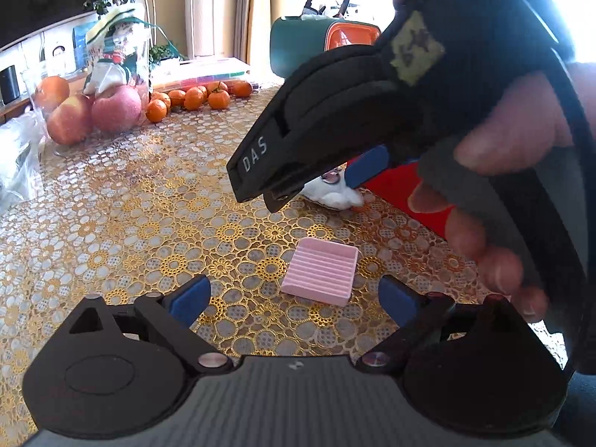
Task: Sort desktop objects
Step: 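Grasp the pink striped eraser with the left gripper while the right grasps the white tooth toy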
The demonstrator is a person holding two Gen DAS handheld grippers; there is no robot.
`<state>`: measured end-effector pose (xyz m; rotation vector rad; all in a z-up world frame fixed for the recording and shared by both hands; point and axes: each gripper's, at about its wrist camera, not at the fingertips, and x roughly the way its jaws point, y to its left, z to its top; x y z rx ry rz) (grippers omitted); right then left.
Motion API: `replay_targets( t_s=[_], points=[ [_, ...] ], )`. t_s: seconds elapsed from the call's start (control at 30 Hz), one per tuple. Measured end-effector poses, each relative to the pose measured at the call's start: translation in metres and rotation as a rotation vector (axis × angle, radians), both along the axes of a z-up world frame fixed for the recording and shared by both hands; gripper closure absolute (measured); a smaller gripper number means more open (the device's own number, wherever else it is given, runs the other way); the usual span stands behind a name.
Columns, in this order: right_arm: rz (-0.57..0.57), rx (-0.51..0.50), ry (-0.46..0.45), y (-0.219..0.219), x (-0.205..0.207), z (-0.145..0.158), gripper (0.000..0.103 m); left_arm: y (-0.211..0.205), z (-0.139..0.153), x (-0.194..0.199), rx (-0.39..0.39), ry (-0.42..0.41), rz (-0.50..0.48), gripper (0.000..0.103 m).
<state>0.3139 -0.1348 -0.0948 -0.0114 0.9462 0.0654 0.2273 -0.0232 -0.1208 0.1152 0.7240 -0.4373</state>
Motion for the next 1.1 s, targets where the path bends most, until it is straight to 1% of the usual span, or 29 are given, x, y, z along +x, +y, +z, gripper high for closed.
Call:
replay_targets(
  t_s=[0.07, 0.17, 0.33, 0.4, 0.47, 0.5, 0.53, 0.57, 0.6, 0.63, 0.67, 0.7, 0.73, 0.87, 1.1],
  points=[
    [0.013, -0.008, 0.011, 0.002, 0.005, 0.000, 0.040, 0.000, -0.002, 0.002, 0.004, 0.000, -0.010, 0.008],
    [0.034, -0.013, 0.023, 0.004, 0.013, 0.000, 0.040, -0.006, -0.005, 0.002, 0.043, -0.024, -0.037, 0.010],
    [0.052, -0.046, 0.027, 0.010, 0.020, -0.004, 0.040, -0.011, -0.005, 0.006, 0.038, -0.034, -0.048, 0.014],
    [0.055, -0.049, 0.026, 0.010, 0.023, -0.005, 0.042, -0.013, -0.005, 0.008, 0.040, -0.042, -0.050, 0.022],
    [0.053, -0.056, 0.021, 0.009, 0.025, -0.005, 0.048, -0.015, -0.005, 0.009, 0.034, -0.044, -0.048, 0.025],
    [0.048, -0.058, 0.018, 0.008, 0.026, -0.005, 0.051, -0.015, -0.005, 0.010, 0.033, -0.046, -0.045, 0.028],
    [0.044, -0.062, 0.016, 0.007, 0.027, -0.005, 0.056, -0.016, -0.005, 0.011, 0.033, -0.050, -0.041, 0.031],
    [0.041, -0.066, 0.014, 0.006, 0.027, -0.006, 0.061, -0.016, -0.004, 0.011, 0.032, -0.054, -0.040, 0.038],
    [0.038, -0.072, 0.012, 0.004, 0.028, -0.006, 0.063, -0.016, -0.004, 0.011, 0.031, -0.056, -0.038, 0.042],
    [0.039, -0.071, 0.009, 0.003, 0.028, -0.006, 0.066, -0.017, -0.004, 0.011, 0.031, -0.058, -0.039, 0.044],
    [0.040, -0.069, 0.007, 0.003, 0.028, -0.006, 0.067, -0.017, -0.004, 0.012, 0.033, -0.063, -0.039, 0.049],
    [0.039, -0.069, 0.005, 0.003, 0.028, -0.006, 0.067, -0.017, -0.003, 0.010, 0.031, -0.067, -0.043, 0.062],
    [0.038, -0.069, 0.002, 0.003, 0.027, -0.006, 0.068, -0.017, -0.003, 0.010, 0.035, -0.073, -0.042, 0.064],
    [0.035, -0.044, -0.006, 0.000, 0.025, -0.004, 0.070, -0.016, -0.003, 0.006, 0.032, -0.080, -0.027, 0.064],
    [0.075, -0.023, -0.030, 0.006, 0.012, 0.009, 0.071, -0.009, -0.001, 0.004, 0.023, -0.069, 0.008, 0.064]
  ],
)
